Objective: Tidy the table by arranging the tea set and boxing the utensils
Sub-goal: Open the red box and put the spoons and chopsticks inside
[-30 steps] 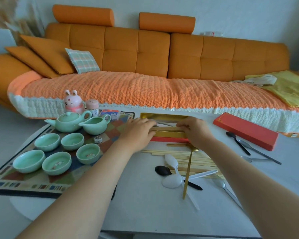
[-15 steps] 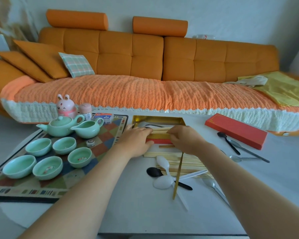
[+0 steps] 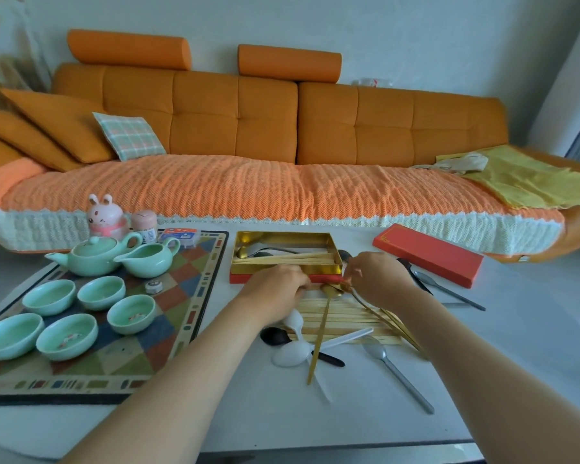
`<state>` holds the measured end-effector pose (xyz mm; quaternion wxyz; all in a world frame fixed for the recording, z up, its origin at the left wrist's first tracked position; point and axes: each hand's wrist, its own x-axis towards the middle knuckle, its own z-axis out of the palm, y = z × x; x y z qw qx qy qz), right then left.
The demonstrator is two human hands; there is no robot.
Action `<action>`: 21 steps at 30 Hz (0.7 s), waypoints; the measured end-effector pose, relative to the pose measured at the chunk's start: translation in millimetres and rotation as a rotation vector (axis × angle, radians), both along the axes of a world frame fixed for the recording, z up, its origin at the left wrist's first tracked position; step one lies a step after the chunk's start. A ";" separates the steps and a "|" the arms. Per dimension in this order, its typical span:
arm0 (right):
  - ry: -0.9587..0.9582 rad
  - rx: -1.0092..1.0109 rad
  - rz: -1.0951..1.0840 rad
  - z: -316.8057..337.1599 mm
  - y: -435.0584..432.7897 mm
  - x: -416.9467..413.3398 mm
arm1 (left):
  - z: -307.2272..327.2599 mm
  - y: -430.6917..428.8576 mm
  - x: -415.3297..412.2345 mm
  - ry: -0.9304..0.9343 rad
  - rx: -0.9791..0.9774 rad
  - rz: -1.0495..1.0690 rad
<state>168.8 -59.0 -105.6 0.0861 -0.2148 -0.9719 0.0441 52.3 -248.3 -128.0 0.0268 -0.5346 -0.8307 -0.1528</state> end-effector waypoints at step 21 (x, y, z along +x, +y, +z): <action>0.040 0.001 0.243 -15.1 -33.6 -1.0 | 17.8 -19.0 -9.7 -0.050 -0.176 0.281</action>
